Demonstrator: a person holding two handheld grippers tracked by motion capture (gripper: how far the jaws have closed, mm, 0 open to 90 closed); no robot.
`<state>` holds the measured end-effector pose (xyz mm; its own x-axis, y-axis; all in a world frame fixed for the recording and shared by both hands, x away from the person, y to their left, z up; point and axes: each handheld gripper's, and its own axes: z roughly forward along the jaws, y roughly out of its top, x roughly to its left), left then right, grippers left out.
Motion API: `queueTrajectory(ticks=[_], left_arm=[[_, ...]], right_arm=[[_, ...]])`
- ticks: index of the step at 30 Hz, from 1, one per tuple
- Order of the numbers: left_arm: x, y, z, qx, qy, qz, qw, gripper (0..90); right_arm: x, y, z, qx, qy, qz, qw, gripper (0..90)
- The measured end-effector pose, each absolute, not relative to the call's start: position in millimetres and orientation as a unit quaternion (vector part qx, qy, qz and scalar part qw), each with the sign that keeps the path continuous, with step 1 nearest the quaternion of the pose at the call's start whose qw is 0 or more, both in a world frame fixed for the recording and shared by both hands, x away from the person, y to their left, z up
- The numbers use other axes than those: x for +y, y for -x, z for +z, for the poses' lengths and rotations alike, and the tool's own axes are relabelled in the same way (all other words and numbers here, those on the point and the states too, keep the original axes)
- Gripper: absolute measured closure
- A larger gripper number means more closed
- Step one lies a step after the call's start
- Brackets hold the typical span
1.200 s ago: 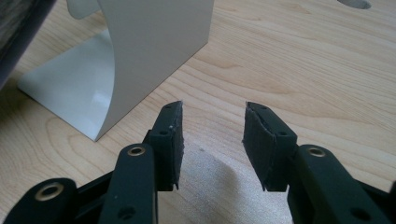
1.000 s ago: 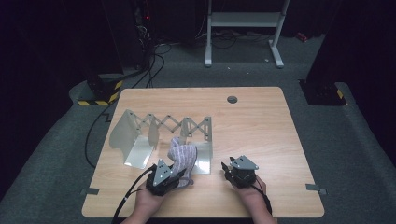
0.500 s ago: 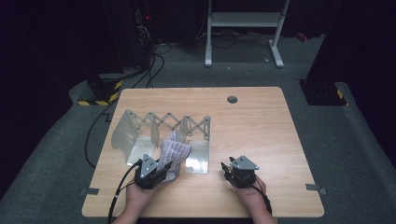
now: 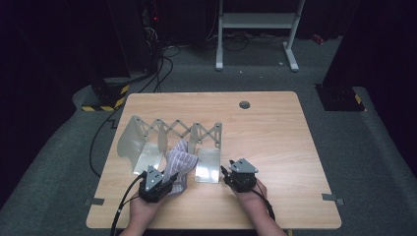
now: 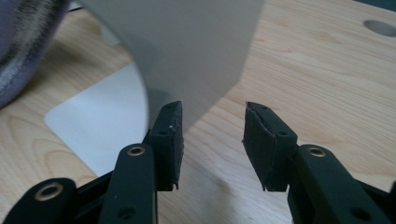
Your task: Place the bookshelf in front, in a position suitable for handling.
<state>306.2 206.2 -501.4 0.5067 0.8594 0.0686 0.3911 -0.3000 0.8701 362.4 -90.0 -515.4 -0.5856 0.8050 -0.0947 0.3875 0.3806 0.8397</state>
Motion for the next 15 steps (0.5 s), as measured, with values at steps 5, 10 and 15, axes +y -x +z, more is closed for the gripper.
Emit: queueTrajectory(ticks=[5, 10, 15], left_arm=[[202, -301, -505, 0.404, -0.769, 0.269, 0.416, 65.0], [200, -292, -508, 0.398, -0.777, 0.271, 0.406, 65.0], [203, -285, -508, 0.403, -0.776, 0.271, 0.403, 65.0]], right_arm=[[-81, -362, -516, 0.797, -0.363, 0.413, 0.250, 59.0], [-70, -364, -515, 0.803, -0.351, 0.417, 0.241, 59.0], [-55, -368, -515, 0.808, -0.338, 0.422, 0.233, 59.0]])
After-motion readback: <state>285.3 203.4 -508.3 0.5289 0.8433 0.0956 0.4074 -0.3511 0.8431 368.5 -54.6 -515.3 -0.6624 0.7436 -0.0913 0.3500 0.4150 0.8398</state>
